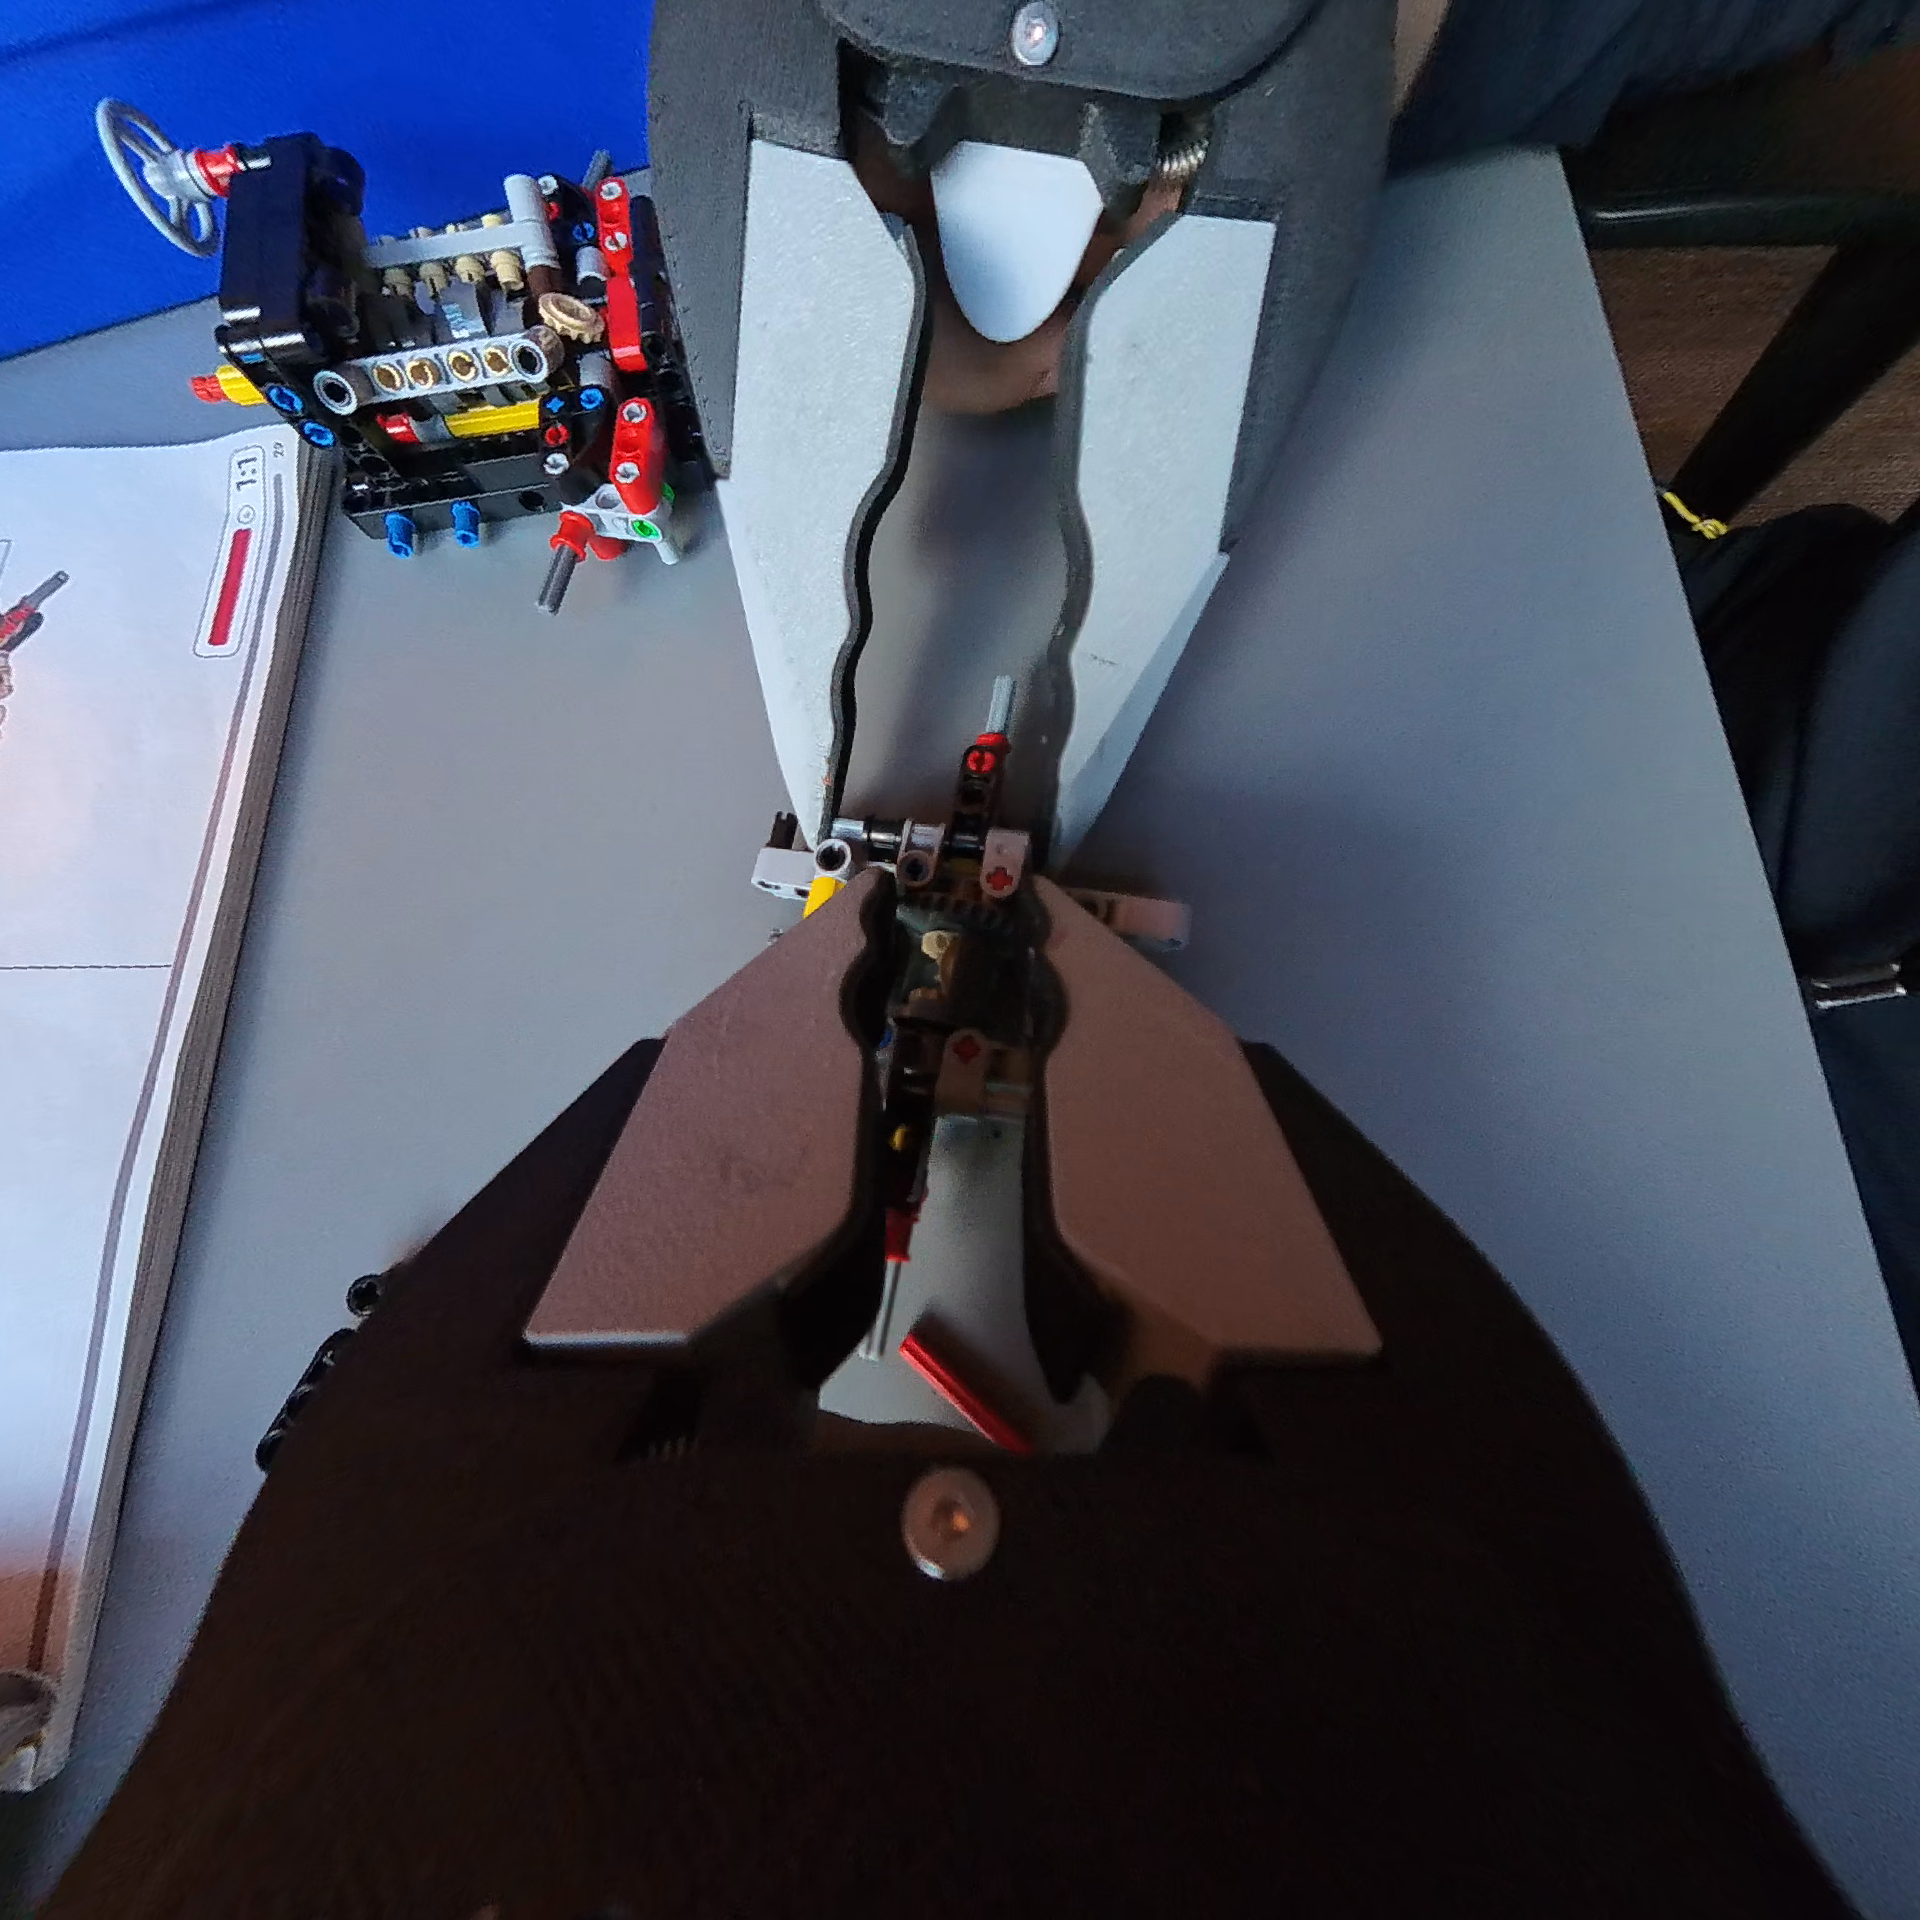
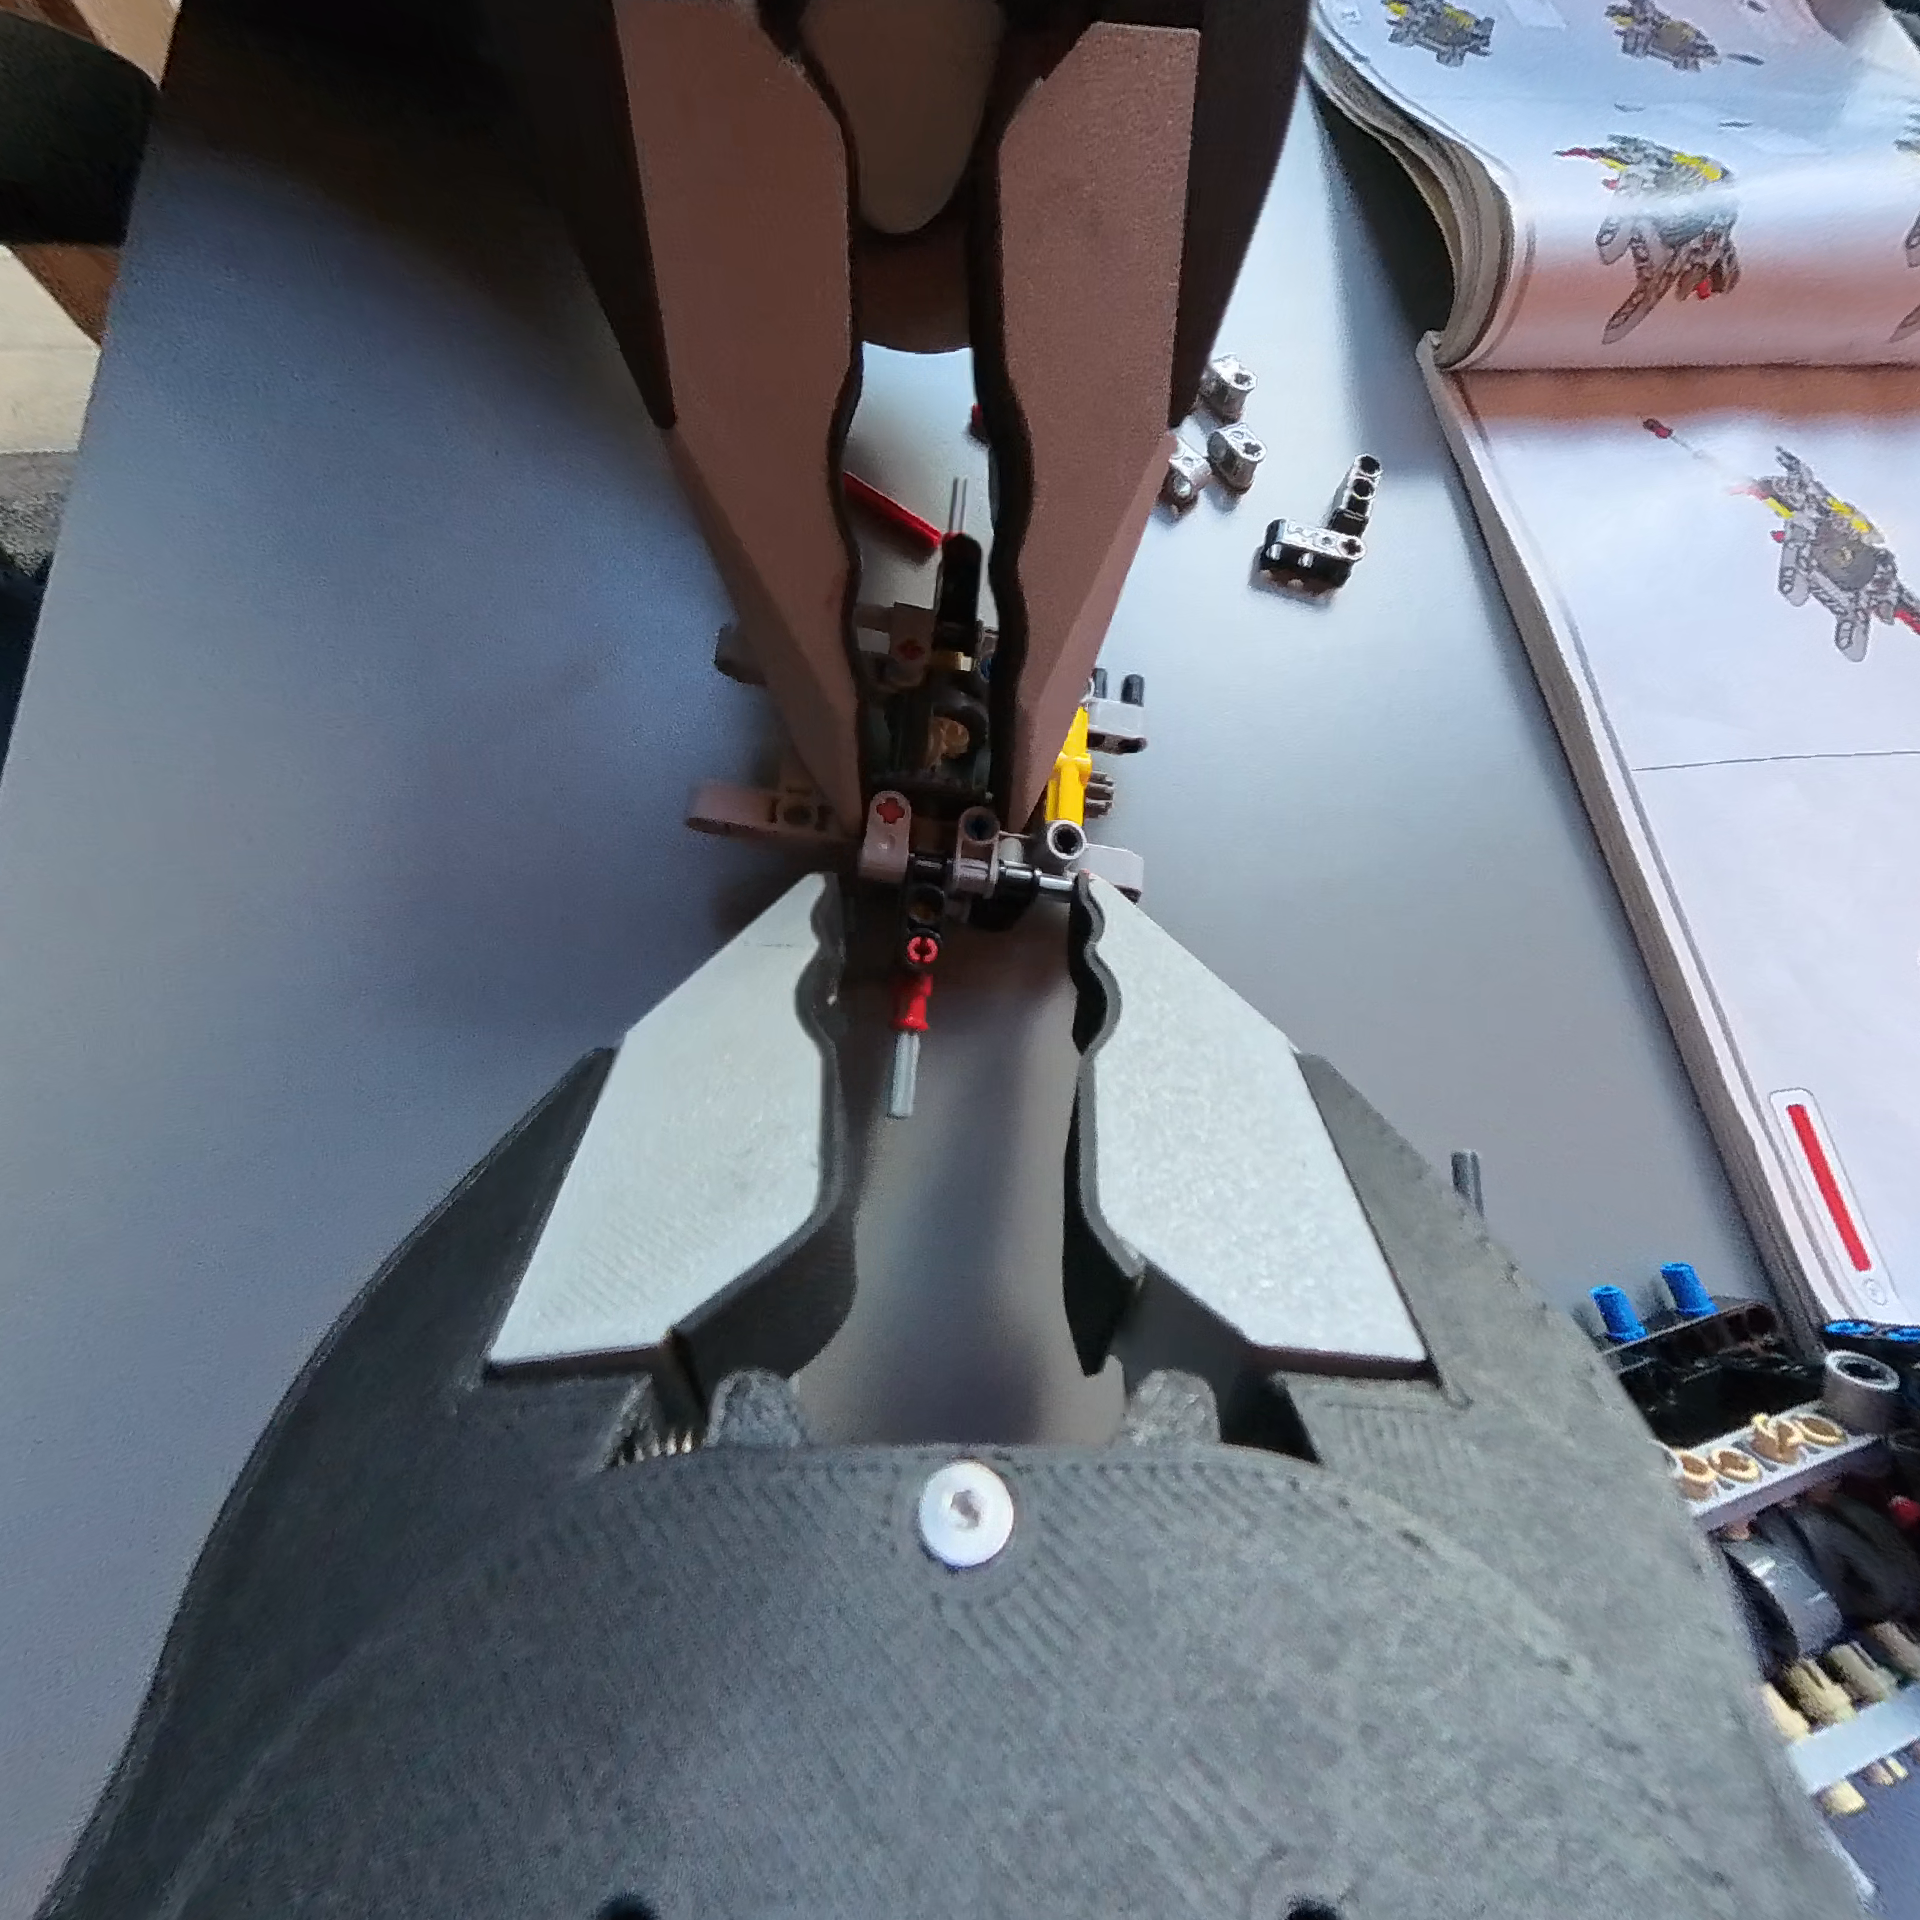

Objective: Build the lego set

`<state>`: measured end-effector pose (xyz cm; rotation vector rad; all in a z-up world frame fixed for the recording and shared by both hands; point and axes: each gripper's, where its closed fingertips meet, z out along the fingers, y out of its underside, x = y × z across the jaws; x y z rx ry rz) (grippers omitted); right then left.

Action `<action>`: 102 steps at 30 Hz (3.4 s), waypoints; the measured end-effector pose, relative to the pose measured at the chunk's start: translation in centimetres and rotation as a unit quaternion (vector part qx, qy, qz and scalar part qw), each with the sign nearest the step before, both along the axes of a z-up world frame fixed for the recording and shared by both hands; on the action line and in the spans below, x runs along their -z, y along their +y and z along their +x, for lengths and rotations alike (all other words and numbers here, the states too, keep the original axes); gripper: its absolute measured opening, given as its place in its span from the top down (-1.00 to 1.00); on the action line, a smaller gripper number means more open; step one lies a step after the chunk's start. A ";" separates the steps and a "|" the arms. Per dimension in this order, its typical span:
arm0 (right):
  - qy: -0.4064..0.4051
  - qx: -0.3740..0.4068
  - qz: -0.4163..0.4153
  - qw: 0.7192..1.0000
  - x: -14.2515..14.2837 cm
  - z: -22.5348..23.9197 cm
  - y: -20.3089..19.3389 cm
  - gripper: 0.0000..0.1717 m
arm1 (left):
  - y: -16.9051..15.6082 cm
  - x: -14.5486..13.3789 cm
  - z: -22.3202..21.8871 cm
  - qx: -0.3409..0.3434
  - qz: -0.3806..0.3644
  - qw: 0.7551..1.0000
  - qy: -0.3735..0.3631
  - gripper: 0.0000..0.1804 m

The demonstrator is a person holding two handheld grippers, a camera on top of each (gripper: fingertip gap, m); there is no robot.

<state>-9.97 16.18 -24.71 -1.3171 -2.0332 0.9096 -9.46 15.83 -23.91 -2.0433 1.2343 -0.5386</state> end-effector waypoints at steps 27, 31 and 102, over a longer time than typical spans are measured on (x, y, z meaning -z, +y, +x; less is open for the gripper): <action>0.015 -0.003 -0.010 1.000 -0.6 -0.1 0.0 0.60 | -0.1 -3.5 -5.4 -0.048 0.012 0.999 0.020 0.54; 0.016 -0.003 -0.012 1.000 -0.6 -0.1 0.0 0.60 | -0.5 -2.4 -4.3 -0.037 0.001 0.999 0.025 0.57; -0.031 -0.132 0.157 0.978 -0.6 -3.3 -3.8 0.53 | -3.8 1.2 -5.9 -0.126 0.025 0.985 0.114 0.85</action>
